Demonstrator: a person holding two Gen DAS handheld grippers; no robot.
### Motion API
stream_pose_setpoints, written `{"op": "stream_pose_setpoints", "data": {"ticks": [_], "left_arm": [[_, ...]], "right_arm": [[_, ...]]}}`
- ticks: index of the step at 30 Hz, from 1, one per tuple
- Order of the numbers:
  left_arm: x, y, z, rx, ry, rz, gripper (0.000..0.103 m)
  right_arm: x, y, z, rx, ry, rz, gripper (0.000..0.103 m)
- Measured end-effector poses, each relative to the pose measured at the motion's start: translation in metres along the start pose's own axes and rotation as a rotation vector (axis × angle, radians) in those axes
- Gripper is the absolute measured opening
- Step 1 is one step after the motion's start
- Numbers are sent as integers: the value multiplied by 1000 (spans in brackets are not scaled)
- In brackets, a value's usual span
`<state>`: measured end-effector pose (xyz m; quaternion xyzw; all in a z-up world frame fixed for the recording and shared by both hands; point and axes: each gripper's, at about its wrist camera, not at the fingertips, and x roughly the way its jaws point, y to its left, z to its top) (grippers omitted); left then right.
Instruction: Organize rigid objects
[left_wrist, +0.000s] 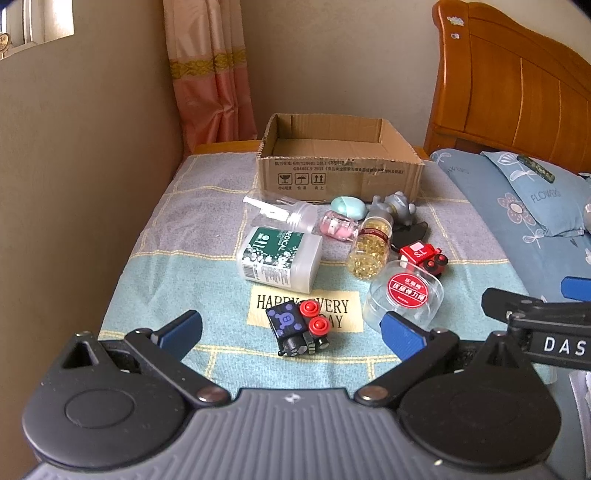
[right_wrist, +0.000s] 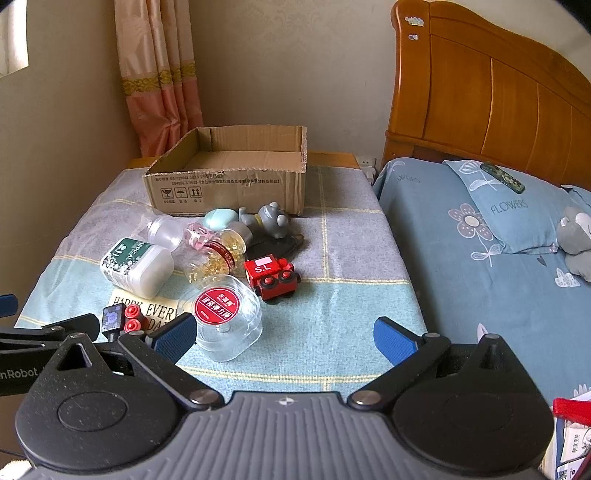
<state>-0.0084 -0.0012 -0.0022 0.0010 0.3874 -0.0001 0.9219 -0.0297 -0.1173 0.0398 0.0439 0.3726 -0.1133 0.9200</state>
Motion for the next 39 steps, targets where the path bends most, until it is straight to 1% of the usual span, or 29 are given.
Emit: {"op": "stream_pose_setpoints", "data": {"ticks": [22,27,31,39], "left_arm": [[-1,1,2,-2,6,-13,102],[-1,1,3,-5,3,-16,102],[0,5,4,-21,0,-36,102],[7,13,8,-3,-2,-42,102]], "right_arm": [[-1,1,1,0,-4,-4,103],[-1,1,1,-3,-7,1,103],[0,3,1,-9,-4,5,103],[2,3,3,-30,-24,35,103]]}}
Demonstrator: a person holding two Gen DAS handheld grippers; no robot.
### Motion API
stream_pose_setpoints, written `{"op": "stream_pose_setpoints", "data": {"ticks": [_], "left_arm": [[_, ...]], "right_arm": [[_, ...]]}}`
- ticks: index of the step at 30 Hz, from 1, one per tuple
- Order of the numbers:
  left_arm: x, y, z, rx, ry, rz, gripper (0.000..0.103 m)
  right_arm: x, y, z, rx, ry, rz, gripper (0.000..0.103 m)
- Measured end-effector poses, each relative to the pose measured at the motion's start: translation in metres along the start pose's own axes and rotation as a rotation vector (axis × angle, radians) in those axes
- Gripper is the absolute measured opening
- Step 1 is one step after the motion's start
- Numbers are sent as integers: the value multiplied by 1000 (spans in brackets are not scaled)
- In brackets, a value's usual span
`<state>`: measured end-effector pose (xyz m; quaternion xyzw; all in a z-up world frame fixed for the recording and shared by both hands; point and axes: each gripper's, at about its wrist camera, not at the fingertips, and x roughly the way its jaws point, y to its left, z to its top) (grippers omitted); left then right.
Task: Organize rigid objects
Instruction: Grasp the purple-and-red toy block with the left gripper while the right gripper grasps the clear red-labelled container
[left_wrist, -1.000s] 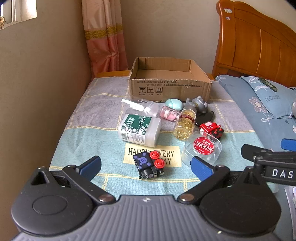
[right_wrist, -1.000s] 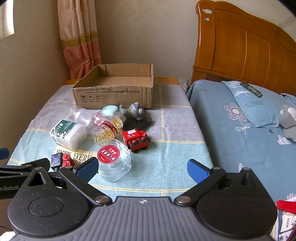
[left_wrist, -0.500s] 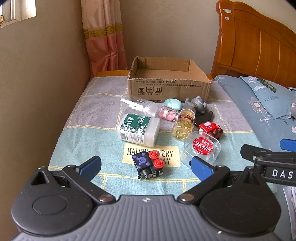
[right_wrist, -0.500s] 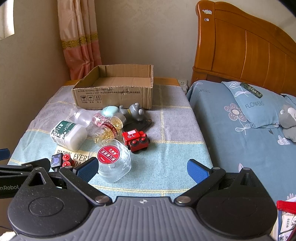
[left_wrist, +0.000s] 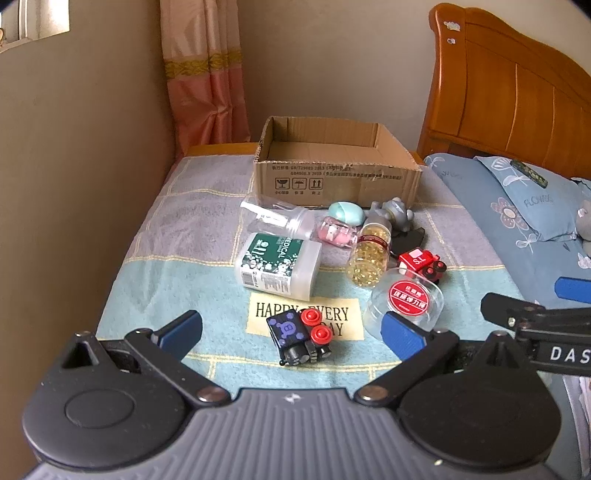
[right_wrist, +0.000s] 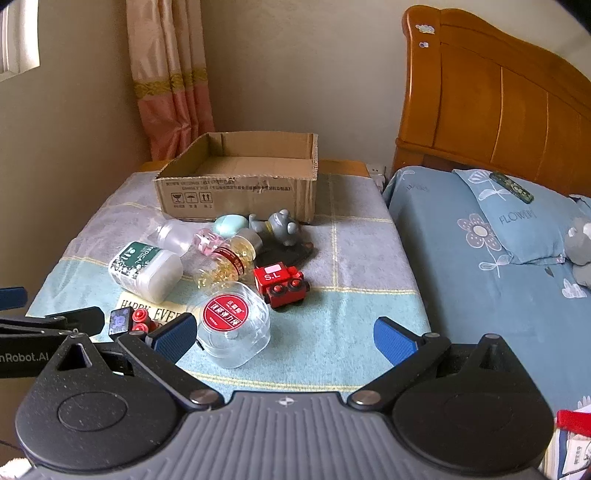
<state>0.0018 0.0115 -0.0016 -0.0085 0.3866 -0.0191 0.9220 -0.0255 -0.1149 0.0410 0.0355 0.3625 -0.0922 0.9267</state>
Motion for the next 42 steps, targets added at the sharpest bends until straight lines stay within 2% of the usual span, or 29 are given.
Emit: {"op": "stream_pose_setpoints", "data": {"ticks": [8,13,16,20,23,33,37,42], "left_arm": [[6,9,2,28,-5,-19,102],[18,8,2,98,17,-48,102],[30,7,1,137,29,-60,102],[51,10,-2,152,84,-108,102],[69,12,-4,139,130,-126,102],[122,14,-7,75,252,-136,102],[128,11,-9,128,236,-87,102],[126,20,-10,130,238,-86,102]], "right_arm": [[7,-10,2,-28,-22,79,103],[16,-16,0,-66,-27,139,103],[29,-20,-1,-73,-12,168,103],[54,-17,-7,-116,51,202,103],[73,-11,-12,-159,95,216,103],[107,6,-18,-274,139,231,103],[117,9,-19,-277,144,238,103],[121,15,-23,-323,139,214,103]]}}
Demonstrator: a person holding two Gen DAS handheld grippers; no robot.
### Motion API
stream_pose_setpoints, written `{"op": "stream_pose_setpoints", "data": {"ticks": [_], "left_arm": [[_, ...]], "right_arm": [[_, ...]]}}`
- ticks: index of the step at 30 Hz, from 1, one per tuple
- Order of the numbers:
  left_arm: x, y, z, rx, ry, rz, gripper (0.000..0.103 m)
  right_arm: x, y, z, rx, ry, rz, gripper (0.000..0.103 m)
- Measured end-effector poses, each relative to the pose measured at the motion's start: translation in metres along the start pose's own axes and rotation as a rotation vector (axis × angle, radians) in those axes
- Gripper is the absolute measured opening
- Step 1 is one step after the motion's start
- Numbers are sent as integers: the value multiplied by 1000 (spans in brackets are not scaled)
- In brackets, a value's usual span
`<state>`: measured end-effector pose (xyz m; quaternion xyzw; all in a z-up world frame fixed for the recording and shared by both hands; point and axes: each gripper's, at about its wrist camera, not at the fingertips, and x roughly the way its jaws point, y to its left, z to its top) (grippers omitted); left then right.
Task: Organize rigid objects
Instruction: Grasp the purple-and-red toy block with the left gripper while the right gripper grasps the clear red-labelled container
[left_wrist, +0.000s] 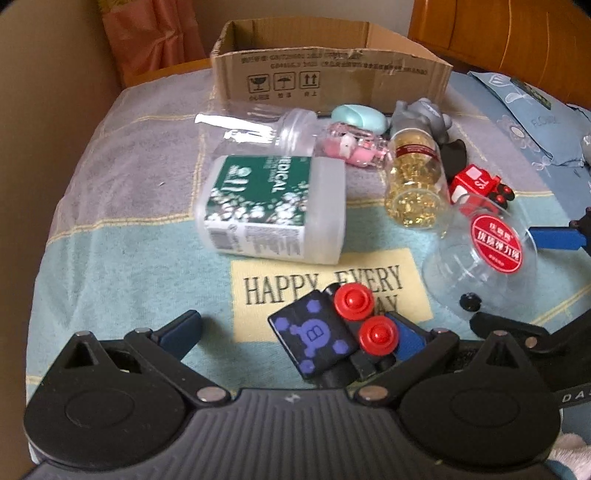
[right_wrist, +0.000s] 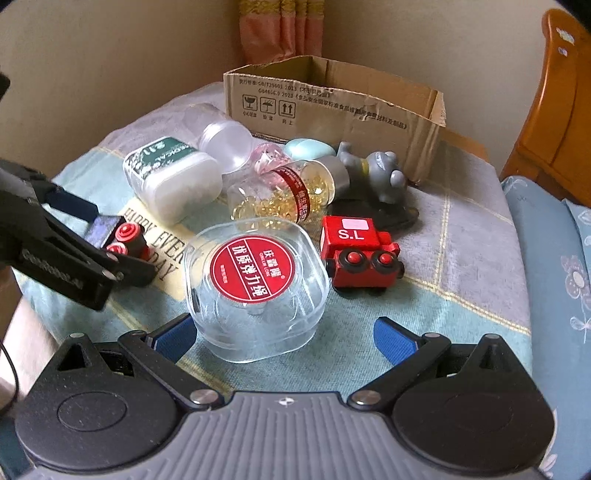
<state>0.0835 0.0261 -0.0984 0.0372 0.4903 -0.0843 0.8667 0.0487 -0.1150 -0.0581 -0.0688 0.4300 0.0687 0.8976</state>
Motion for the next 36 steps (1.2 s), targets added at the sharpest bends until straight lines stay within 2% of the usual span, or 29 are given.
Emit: {"op": "stream_pose_setpoints", "data": {"ticks": [5,11,20,29,36], "left_arm": [[-4,23,-5,-10,5,17,102],[-8,40,-11,-26,-10,29,103],[-9,35,-5,-76,-23,59,103],[-12,33,-16,-89,-90,77,103],[-14,21,-14,-6,-88,39,101]], "right_arm": [[0,1,-3,-19,3,-7,103],[1,-5,-6,20,-5,33,103],[3,-10,-10,4,-29,66,103],[5,-10,-13,4,-70,65,103],[7,-9,-11,-2,-71,68,103]]}}
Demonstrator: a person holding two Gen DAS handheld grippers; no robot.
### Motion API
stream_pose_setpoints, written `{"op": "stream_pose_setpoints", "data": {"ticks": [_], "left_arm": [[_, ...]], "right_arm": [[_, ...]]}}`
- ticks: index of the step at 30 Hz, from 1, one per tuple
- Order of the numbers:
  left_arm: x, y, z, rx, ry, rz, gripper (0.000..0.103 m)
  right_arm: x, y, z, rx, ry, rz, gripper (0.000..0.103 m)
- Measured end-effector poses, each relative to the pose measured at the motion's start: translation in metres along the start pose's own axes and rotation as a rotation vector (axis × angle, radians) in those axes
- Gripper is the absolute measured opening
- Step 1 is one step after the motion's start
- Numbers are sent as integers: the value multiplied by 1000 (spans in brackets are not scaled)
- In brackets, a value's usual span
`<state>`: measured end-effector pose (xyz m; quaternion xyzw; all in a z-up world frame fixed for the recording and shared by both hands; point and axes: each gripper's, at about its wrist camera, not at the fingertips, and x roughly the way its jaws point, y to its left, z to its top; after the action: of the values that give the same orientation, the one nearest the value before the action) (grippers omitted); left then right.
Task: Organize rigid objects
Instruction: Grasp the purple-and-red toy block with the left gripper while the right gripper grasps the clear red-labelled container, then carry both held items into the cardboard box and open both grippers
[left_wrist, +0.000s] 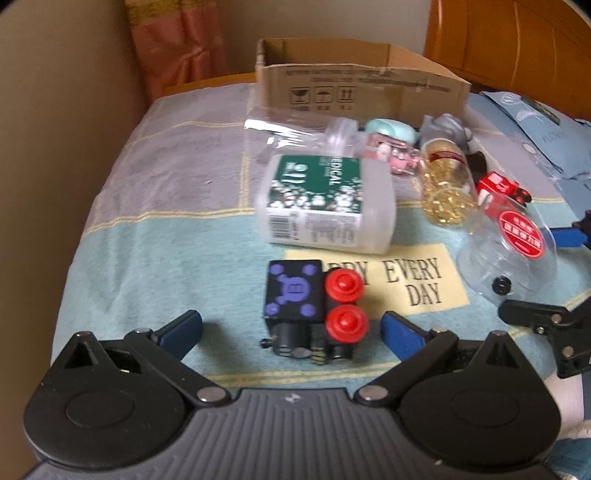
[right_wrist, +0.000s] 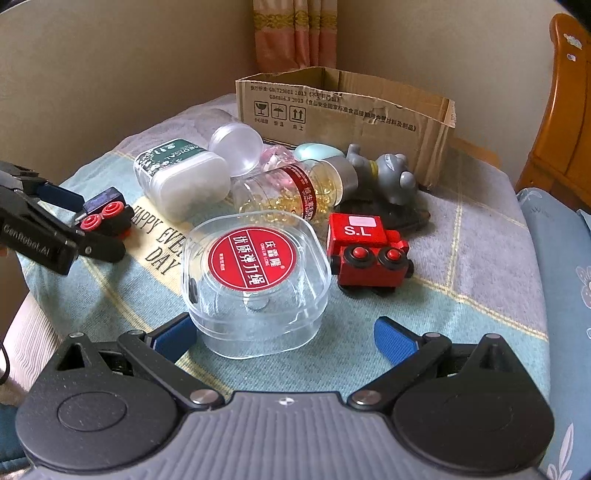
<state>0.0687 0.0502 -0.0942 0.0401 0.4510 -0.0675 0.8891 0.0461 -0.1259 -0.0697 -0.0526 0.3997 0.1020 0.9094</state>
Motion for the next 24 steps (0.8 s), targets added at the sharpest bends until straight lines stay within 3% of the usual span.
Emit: {"op": "stream_pose_setpoints", "data": {"ticks": [10,17,24], "left_arm": [[-1,-10,5,5,-24,-32,78],[-6,-11,4,18,-41,-41,56],[-5,-7,5,31,-45,-54,56]], "right_arm": [[-3,2,4,-19,-17,11,103],[-6,7,13,-37,-38,50,103],[1,13,21,-84,-32,75,101]]}}
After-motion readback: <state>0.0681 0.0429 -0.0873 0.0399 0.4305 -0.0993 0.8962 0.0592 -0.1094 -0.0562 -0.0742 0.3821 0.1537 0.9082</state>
